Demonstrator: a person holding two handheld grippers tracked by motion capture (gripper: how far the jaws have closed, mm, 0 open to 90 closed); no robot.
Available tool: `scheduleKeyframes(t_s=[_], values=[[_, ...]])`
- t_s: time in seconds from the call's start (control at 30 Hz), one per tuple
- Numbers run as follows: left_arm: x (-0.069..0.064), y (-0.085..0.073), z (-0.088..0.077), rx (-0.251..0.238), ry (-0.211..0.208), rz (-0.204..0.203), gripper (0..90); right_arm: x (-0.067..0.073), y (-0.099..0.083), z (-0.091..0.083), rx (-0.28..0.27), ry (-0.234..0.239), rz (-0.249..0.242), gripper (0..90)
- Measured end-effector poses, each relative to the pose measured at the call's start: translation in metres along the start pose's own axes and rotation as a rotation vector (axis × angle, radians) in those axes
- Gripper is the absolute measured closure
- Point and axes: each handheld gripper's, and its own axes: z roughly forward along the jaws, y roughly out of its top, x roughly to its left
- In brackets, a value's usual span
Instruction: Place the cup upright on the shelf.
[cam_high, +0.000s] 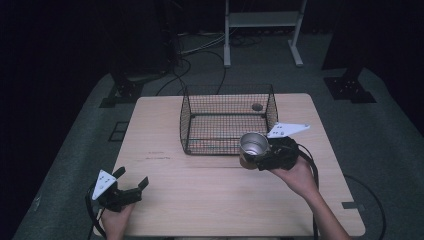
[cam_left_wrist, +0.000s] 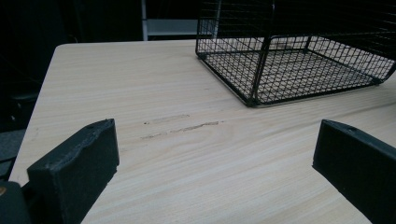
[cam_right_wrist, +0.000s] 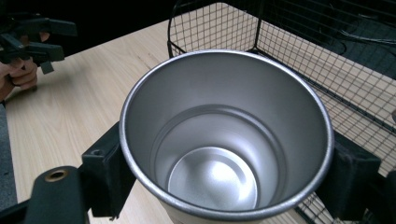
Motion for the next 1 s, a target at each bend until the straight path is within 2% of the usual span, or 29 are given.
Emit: scheduleKeyframes(t_s=[0.13, 0.33, 0.47, 0.83, 1.0], values=[[0.0, 0.0, 0.0, -0.004, -0.001, -0.002, 0.0, -0.001, 0.01, 0.004, 0.009, -0.004, -0.026, 17.6], [0.0, 0.0, 0.001, -0.005, 0.001, 0.0, 0.0, -0.002, 0.023, 0.005, 0.012, -0.005, -0.032, 17.6], [0.0, 0.0, 0.0, -0.01, 0.0, 0.001, 0.0, -0.01, 0.036, 0.007, -0.002, -0.005, -0.016, 17.6], [0.002, 0.001, -0.001, -0.011, -0.001, 0.0, 0.0, -0.02, 0.064, 0.023, 0.033, -0.052, -0.057, 17.6], [0.002, 0.001, -0.001, -0.012, -0.002, -0.001, 0.0, -0.027, 0.077, 0.031, 0.046, -0.052, -0.062, 17.6]])
